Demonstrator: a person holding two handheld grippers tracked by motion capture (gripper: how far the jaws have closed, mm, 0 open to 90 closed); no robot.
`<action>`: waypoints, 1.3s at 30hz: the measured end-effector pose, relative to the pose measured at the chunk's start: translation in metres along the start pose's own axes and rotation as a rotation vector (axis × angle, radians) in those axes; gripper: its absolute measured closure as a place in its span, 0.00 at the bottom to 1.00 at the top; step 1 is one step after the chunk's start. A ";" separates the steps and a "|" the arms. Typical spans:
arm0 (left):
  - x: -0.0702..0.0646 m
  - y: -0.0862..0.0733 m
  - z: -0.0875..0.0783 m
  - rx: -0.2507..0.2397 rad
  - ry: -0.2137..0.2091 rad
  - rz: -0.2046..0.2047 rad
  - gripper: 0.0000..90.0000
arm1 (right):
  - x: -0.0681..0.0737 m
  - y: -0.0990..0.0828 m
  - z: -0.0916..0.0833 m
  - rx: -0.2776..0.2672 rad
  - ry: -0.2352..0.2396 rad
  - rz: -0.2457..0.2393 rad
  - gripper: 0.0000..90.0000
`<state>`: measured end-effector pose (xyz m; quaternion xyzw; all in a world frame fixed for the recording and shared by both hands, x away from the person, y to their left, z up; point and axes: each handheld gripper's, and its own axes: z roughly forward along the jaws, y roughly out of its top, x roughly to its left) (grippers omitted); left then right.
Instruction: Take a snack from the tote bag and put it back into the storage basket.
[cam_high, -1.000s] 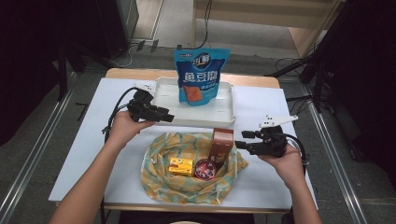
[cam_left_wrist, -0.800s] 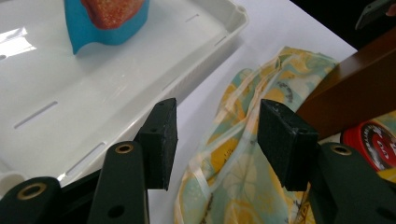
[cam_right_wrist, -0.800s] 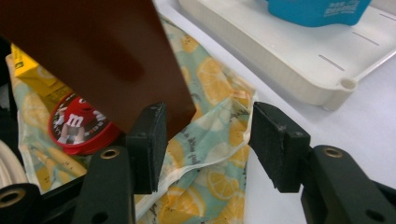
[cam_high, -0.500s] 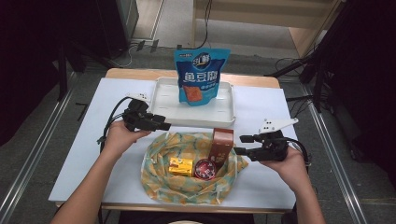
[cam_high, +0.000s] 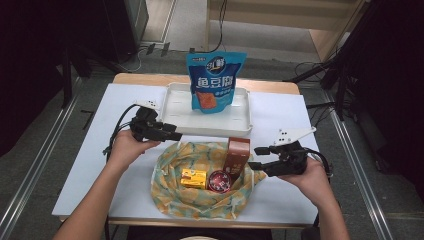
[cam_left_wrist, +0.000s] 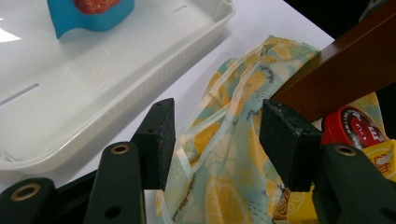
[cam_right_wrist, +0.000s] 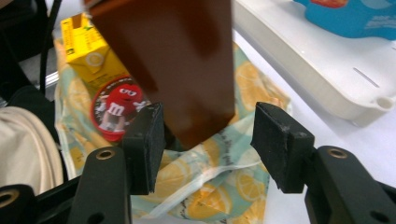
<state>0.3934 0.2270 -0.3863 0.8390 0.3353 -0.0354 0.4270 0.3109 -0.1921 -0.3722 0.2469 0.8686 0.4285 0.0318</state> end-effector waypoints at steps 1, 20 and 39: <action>0.000 0.000 -0.001 -0.002 0.001 -0.001 0.51 | 0.001 0.001 0.000 0.001 0.002 -0.009 0.50; 0.002 -0.008 -0.014 -0.026 0.022 -0.019 0.50 | 0.008 0.015 0.016 -0.012 0.045 -0.066 0.33; 0.005 -0.019 -0.024 -0.042 0.029 -0.037 0.50 | 0.006 0.026 0.050 -0.043 0.088 -0.097 0.38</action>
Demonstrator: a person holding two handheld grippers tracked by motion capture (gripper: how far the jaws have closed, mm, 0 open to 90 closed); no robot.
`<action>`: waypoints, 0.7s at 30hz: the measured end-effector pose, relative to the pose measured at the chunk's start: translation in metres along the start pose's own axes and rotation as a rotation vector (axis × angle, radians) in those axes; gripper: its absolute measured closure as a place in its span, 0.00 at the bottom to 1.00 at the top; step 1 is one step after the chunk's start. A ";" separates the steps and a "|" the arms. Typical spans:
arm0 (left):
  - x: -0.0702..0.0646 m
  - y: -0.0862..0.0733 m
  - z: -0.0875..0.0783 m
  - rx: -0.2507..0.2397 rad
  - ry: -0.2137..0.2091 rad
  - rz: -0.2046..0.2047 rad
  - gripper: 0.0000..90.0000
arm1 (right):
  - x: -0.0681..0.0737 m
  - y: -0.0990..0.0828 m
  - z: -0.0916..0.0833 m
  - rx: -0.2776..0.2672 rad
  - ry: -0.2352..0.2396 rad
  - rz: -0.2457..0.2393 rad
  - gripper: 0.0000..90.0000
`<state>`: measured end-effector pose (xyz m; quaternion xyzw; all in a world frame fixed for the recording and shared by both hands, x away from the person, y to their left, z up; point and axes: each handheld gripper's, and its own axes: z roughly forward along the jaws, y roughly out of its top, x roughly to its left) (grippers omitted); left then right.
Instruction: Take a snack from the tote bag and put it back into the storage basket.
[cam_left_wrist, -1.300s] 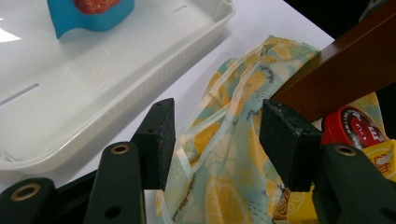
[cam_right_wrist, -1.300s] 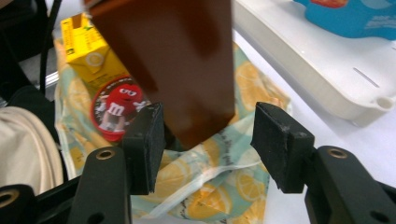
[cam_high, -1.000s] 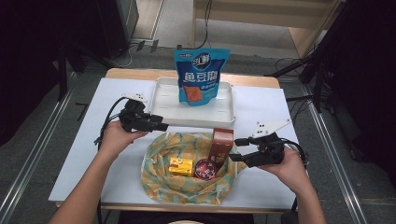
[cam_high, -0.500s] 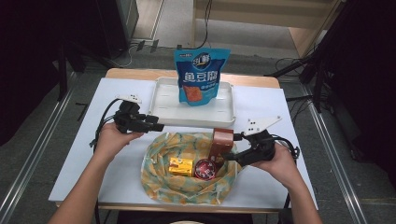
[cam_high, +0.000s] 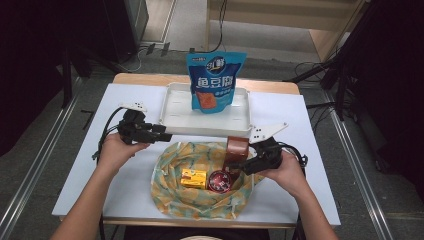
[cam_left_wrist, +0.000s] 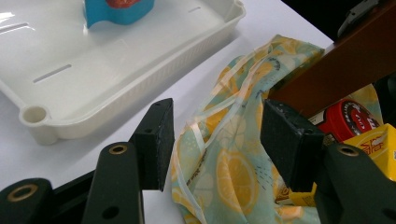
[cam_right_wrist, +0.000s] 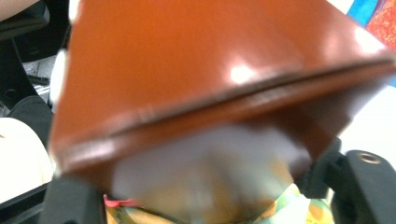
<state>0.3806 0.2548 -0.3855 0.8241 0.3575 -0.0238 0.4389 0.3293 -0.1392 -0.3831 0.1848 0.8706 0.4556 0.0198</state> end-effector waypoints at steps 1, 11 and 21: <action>0.000 0.000 -0.001 -0.002 0.002 -0.002 0.50 | 0.001 0.000 0.000 -0.001 -0.002 -0.003 0.41; 0.002 -0.001 -0.006 -0.021 -0.004 -0.011 0.50 | 0.003 0.001 -0.002 -0.017 -0.021 0.000 0.45; 0.004 0.002 -0.006 -0.019 -0.016 -0.004 0.50 | 0.006 0.007 -0.011 -0.022 -0.023 0.033 0.45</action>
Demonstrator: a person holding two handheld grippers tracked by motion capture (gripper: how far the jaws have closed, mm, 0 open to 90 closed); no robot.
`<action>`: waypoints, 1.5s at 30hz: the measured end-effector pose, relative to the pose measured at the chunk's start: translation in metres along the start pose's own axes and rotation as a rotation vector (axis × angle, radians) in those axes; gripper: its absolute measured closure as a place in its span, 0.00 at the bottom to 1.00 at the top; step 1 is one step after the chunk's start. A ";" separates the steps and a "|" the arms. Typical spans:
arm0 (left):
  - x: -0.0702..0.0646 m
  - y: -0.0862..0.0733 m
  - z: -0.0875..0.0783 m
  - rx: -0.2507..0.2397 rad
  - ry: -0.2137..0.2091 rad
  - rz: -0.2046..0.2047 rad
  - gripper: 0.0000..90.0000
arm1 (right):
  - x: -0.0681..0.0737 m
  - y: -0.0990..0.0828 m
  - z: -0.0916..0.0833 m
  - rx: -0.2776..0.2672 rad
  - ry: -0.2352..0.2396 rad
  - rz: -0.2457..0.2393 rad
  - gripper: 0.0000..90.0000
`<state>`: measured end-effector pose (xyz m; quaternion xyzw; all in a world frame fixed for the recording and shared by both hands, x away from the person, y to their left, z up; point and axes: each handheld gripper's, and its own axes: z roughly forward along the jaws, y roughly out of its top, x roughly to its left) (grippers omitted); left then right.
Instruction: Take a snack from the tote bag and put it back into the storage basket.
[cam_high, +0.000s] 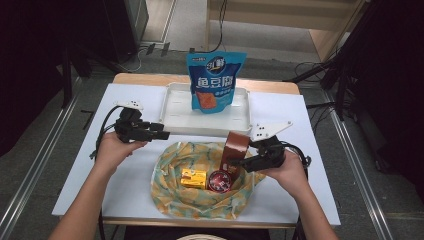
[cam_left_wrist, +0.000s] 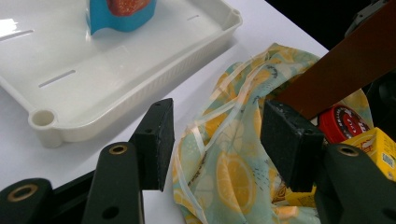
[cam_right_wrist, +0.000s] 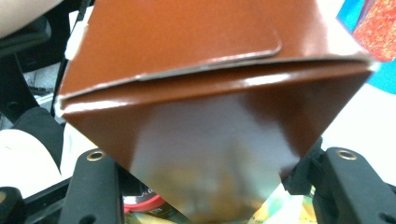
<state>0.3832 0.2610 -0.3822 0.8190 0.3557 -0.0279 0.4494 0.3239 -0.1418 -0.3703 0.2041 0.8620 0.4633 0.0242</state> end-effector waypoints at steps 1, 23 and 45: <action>0.000 0.000 0.000 -0.001 -0.003 -0.002 0.50 | 0.001 0.002 -0.001 -0.005 0.000 0.003 0.45; 0.000 0.002 -0.002 -0.004 -0.022 -0.001 0.50 | 0.005 0.048 -0.037 -0.072 -0.013 0.008 0.46; 0.002 0.002 -0.006 -0.011 -0.024 -0.006 0.50 | -0.043 0.093 -0.015 -0.060 -0.103 0.008 0.46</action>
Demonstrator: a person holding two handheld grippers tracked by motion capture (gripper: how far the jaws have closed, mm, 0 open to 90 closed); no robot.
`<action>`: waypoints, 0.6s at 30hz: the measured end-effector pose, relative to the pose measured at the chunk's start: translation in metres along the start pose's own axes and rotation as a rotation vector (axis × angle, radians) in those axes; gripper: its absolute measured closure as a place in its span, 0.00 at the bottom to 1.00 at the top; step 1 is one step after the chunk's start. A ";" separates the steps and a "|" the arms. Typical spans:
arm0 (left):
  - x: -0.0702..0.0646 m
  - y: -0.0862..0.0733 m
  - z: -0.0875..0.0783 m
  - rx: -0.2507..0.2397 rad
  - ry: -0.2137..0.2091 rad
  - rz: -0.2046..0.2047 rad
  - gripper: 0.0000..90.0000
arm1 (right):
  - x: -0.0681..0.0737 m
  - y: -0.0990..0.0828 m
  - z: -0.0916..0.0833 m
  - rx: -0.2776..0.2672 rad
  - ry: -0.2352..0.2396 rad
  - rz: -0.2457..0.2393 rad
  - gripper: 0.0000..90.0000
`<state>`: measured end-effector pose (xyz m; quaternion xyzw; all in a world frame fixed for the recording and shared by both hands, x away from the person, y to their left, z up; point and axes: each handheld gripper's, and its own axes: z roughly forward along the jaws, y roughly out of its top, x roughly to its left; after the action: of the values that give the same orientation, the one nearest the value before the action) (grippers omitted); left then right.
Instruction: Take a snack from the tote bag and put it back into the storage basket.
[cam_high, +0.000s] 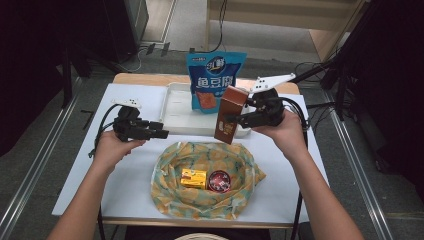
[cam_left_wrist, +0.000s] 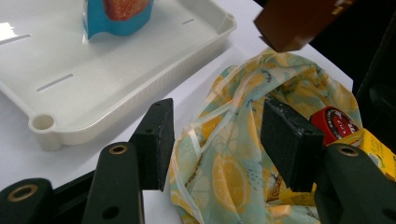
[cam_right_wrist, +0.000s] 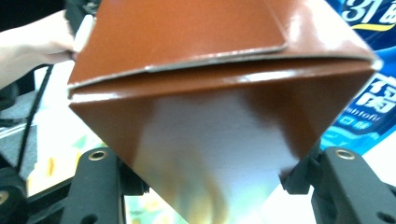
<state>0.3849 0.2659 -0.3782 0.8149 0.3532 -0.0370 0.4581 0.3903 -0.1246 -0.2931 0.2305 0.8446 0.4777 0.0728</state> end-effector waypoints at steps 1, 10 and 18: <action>0.000 0.000 0.000 -0.002 0.000 -0.001 0.50 | -0.003 0.002 0.004 0.003 -0.005 0.004 0.46; 0.002 -0.001 -0.001 -0.007 -0.002 -0.005 0.50 | -0.025 0.015 0.043 0.006 -0.034 0.028 0.46; 0.002 -0.001 0.000 -0.002 -0.004 0.001 0.50 | -0.036 0.021 0.074 0.005 -0.029 0.050 0.46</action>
<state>0.3857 0.2674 -0.3792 0.8145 0.3521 -0.0380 0.4595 0.4543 -0.0744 -0.3184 0.2588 0.8386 0.4738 0.0725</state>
